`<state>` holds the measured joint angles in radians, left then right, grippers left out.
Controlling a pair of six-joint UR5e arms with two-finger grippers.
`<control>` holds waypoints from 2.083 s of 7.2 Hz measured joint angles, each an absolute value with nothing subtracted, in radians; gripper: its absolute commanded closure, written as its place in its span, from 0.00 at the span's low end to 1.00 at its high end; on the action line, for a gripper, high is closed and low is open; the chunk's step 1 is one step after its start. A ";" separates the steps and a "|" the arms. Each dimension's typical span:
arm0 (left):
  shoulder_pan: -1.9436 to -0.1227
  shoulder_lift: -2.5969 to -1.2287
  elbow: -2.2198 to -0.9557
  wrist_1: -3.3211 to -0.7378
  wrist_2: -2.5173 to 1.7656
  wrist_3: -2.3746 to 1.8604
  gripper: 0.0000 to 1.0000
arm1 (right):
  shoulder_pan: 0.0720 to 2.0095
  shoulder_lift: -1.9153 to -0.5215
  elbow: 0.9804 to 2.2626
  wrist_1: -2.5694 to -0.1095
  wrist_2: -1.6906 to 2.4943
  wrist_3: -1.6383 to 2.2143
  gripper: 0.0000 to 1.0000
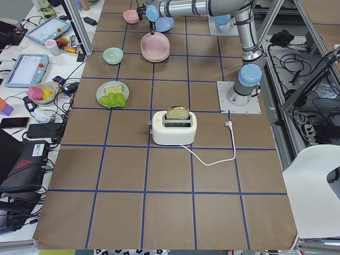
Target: Stack three plates with pink and blue
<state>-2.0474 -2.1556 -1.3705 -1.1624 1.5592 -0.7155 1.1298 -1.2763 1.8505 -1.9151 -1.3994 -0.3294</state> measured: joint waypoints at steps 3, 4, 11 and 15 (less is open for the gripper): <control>-2.059 -2.194 -1.367 -1.149 1.567 -0.717 0.00 | 1.132 -1.276 1.791 -1.884 -1.399 -0.337 1.00; -2.056 -2.187 -1.363 -1.143 1.565 -0.711 0.00 | 1.132 -1.275 1.777 -1.880 -1.398 -0.337 1.00; -1.815 -1.812 -1.333 -1.625 1.534 -0.283 0.00 | 1.443 -1.297 1.770 -1.903 -1.341 0.096 1.00; -1.744 -1.635 -1.378 -1.764 1.549 -0.258 0.00 | 1.704 -1.224 1.780 -2.113 -1.322 0.396 1.00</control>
<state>-1.7436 -1.6352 -1.3779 -1.7639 1.5492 -0.2582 1.7036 -1.2235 1.7800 -2.1132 -1.3217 0.3963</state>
